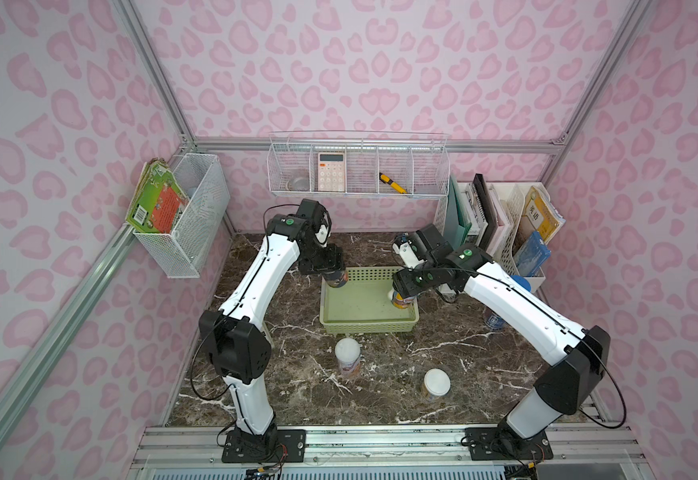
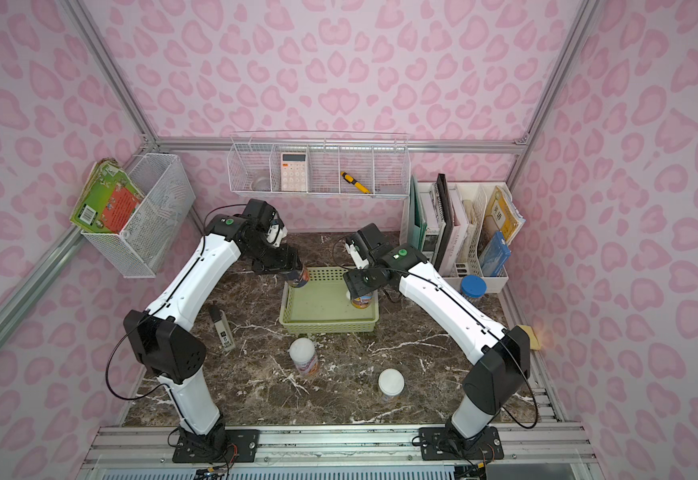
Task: Put the canned food in the basket
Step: Place the canned food in the basket.
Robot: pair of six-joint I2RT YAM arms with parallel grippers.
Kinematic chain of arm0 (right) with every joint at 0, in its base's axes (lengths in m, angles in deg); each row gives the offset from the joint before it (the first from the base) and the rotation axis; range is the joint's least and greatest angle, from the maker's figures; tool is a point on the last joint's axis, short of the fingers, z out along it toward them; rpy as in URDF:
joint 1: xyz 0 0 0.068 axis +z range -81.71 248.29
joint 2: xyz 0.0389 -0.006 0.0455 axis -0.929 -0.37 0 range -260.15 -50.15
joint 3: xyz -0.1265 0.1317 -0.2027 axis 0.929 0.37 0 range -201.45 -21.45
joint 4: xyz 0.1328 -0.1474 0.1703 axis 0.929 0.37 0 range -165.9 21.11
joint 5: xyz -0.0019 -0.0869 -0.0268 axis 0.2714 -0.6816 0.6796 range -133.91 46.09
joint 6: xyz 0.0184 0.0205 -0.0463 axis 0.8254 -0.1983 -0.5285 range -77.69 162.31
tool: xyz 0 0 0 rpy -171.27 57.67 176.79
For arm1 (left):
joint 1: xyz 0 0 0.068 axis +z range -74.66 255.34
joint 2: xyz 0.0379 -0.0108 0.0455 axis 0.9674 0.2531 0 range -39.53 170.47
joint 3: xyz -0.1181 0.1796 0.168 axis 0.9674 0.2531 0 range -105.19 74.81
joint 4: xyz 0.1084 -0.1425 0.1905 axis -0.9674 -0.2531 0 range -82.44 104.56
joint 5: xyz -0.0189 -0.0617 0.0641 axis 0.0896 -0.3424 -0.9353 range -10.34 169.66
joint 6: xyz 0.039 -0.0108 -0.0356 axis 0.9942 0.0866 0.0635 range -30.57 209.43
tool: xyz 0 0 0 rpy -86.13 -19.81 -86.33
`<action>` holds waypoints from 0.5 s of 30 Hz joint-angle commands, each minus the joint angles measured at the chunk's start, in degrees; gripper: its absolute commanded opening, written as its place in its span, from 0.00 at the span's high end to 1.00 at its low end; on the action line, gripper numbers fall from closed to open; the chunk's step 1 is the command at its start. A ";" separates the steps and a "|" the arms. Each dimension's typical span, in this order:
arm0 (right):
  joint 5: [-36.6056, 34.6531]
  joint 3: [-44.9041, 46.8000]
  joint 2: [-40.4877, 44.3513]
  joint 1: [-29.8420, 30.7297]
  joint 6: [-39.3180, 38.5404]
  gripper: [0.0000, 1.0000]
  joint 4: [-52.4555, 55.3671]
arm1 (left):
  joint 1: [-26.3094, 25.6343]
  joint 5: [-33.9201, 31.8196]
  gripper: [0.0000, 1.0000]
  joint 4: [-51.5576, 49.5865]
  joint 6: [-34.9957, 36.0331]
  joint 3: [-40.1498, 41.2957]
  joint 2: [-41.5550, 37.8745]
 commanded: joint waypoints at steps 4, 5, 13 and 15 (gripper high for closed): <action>-0.34 -3.74 -4.10 0.16 -1.61 0.63 -3.36 | 0.03 1.70 0.86 3.35 0.91 -1.37 4.01; -0.32 -4.17 -4.88 0.07 -1.78 0.63 -3.02 | 0.03 2.23 0.86 3.36 0.78 -1.53 4.89; 0.06 -6.71 -10.65 -0.11 -3.95 0.63 0.30 | -0.19 1.67 0.87 2.46 0.90 -2.85 10.80; -0.09 -5.96 -11.33 -0.30 -4.26 0.63 0.03 | -0.14 0.99 0.87 2.06 1.13 -3.13 11.77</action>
